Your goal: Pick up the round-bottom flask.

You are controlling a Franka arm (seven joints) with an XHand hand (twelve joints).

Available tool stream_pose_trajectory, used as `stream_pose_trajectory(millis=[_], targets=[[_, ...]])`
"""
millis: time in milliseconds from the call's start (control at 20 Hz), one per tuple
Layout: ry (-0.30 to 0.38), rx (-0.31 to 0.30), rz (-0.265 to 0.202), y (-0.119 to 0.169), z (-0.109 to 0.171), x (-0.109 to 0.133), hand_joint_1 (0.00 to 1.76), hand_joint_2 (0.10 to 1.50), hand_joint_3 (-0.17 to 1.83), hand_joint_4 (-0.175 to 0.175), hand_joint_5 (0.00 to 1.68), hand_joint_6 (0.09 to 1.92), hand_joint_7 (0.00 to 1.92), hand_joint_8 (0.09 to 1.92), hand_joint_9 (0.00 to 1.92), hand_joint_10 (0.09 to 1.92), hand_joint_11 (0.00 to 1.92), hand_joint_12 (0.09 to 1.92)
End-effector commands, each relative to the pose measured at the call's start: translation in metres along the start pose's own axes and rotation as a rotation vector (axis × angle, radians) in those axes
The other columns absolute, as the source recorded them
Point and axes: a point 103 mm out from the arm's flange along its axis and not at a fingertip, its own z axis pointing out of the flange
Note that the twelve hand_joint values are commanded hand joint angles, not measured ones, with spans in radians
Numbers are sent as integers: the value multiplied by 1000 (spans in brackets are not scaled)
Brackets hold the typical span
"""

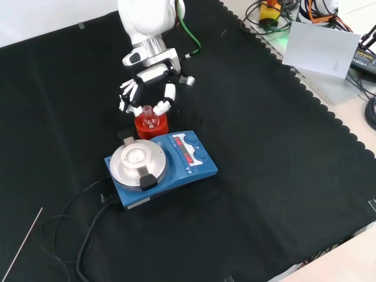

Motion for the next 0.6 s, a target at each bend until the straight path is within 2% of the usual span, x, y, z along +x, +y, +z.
stream_pose_trajectory(millis=[50, 600], targets=[[6, -21, 11, 1, -3, -1, 927, 640, 750, 1, 778, 806, 353, 592, 536, 593, 53, 1366], [-13, -15, 13, 4, 2, 4, 929, 658, 715, -3, 785, 823, 376, 593, 564, 585, 77, 1359]])
